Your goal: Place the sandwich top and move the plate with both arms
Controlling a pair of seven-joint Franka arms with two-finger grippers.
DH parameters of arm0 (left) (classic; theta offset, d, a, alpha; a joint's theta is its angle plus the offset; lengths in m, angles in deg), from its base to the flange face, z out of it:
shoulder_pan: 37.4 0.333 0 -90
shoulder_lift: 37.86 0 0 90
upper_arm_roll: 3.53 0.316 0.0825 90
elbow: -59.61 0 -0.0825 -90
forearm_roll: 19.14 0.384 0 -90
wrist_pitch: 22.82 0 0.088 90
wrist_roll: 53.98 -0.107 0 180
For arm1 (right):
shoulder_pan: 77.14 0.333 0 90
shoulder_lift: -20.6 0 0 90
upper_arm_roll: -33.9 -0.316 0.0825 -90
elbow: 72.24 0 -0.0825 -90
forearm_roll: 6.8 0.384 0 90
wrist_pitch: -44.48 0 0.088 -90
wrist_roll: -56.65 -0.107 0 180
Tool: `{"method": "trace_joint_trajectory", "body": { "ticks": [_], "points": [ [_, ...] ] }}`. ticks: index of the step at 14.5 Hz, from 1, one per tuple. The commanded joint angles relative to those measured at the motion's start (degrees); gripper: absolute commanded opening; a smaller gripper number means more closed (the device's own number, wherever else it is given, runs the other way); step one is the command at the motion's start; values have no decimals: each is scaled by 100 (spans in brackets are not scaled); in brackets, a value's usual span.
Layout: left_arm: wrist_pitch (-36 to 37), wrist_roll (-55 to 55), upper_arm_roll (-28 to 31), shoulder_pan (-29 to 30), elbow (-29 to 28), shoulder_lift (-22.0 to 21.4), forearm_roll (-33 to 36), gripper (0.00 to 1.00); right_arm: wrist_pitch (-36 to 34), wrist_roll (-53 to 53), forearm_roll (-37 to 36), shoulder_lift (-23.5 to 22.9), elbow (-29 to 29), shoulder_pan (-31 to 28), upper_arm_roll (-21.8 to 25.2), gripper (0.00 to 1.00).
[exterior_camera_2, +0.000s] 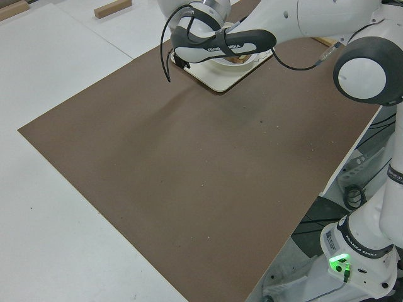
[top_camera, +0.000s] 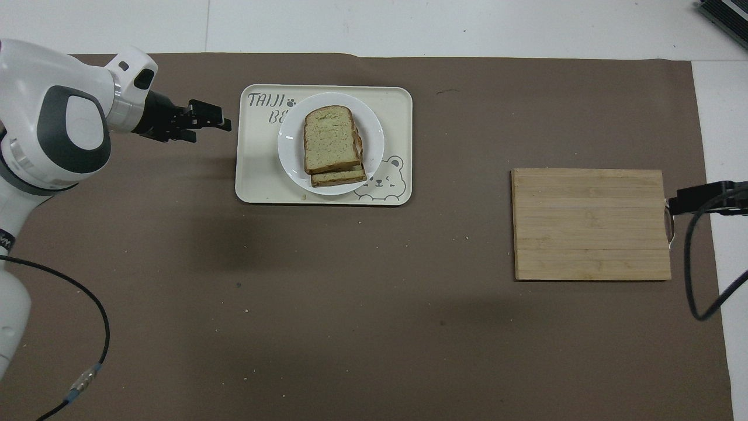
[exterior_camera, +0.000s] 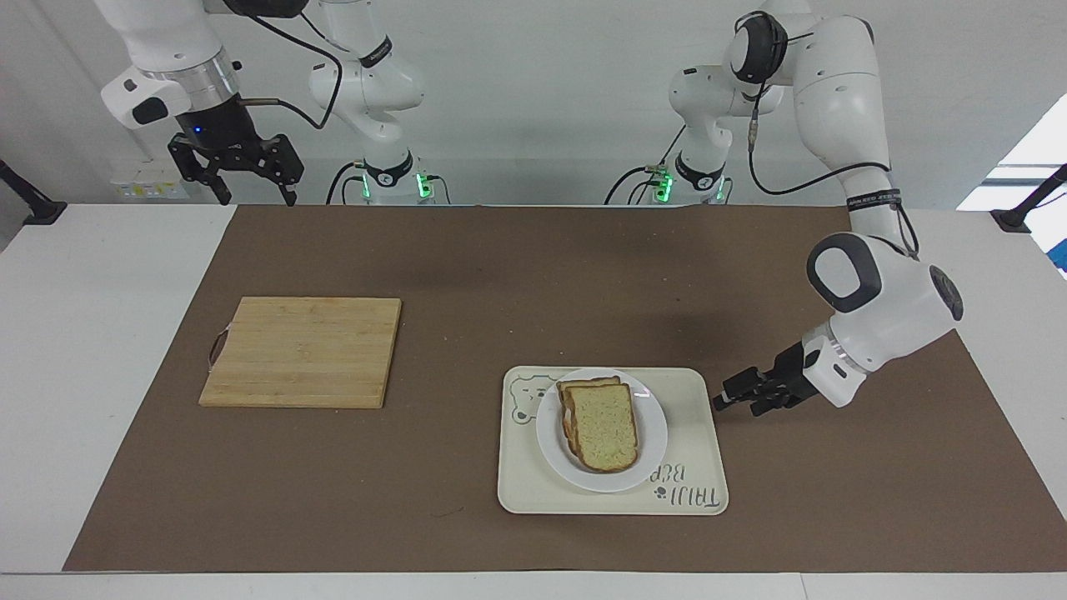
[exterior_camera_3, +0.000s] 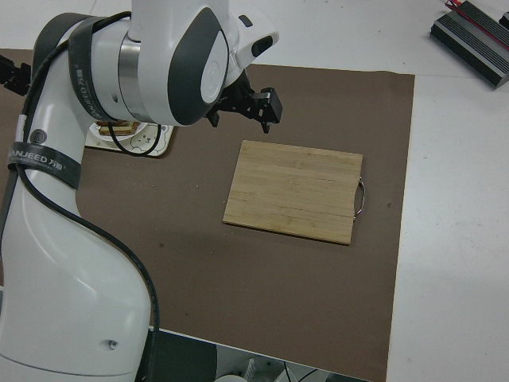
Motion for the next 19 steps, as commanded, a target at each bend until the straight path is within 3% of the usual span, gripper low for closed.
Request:
{"method": "trace_joint_trajectory", "body": {
  "ticks": [1,3,8,13,19],
  "points": [
    [386,273,95,-6,-98,-430,1054,100,-82,146,-15,-114,150,-62,-48,100],
    [589,509,95,20,-98,-693,1733,100,-38,129,-6,-79,97,-53,-48,100],
    [1598,880,210,-58,-89,-1607,2384,100,-3,137,38,36,-97,-88,-40,100],
    [2574,792,201,-15,-159,-2434,2456,100,-12,146,91,44,-97,-53,-48,100],
    [3146,493,227,3,-72,-2558,2756,100,-12,146,91,36,-97,-70,-40,100]
  ]
}}
